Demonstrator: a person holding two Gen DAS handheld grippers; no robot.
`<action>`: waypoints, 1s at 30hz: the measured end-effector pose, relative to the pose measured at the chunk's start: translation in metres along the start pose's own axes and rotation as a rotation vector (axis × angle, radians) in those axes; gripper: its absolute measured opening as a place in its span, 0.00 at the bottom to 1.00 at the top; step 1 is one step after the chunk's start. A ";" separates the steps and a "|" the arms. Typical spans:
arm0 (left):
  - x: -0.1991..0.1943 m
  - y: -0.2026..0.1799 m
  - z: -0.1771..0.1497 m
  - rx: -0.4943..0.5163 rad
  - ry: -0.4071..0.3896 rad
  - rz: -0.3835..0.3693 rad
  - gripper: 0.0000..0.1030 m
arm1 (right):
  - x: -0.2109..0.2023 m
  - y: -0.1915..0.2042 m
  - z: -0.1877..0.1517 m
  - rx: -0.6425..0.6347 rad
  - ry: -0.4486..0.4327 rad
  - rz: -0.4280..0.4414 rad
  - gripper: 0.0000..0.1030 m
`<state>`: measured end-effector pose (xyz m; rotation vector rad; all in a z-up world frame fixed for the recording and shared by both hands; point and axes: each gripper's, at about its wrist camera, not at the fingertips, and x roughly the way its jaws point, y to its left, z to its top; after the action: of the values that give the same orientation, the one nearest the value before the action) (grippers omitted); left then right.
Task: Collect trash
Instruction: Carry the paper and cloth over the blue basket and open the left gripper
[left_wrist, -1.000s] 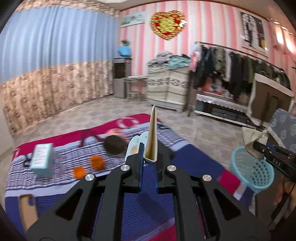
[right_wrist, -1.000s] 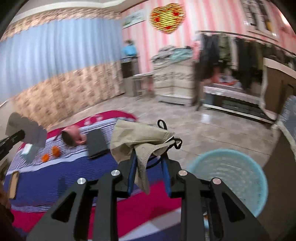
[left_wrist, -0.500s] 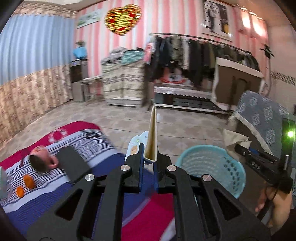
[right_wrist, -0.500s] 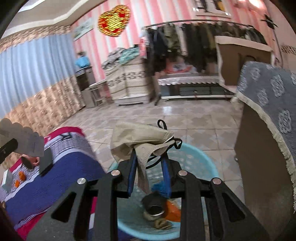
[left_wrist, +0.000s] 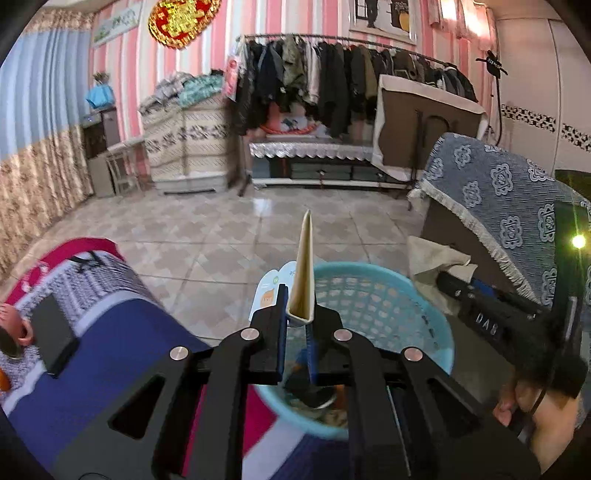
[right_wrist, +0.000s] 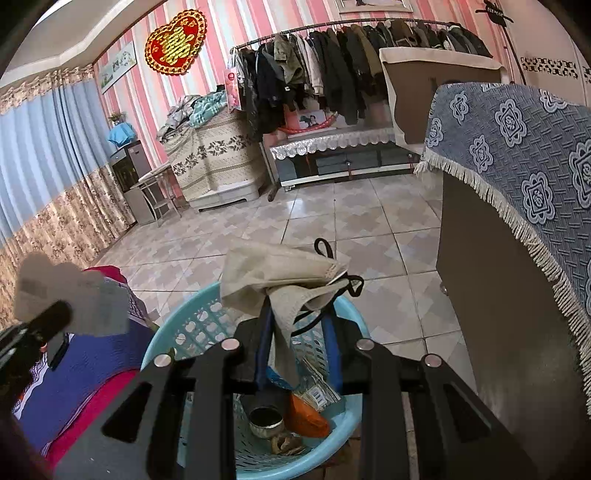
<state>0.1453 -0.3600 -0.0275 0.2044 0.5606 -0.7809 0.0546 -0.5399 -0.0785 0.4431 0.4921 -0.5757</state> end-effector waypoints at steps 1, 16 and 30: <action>0.009 -0.004 0.000 -0.003 0.015 -0.007 0.07 | 0.001 -0.002 -0.001 0.004 0.004 -0.001 0.25; 0.049 0.000 -0.019 -0.006 0.060 0.047 0.52 | 0.008 0.000 -0.006 -0.014 0.028 -0.030 0.26; -0.003 0.071 -0.019 -0.061 -0.054 0.345 0.95 | 0.026 0.036 -0.015 -0.088 0.040 -0.037 0.31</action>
<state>0.1866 -0.3019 -0.0439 0.2162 0.4807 -0.4325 0.0911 -0.5150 -0.0958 0.3626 0.5626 -0.5796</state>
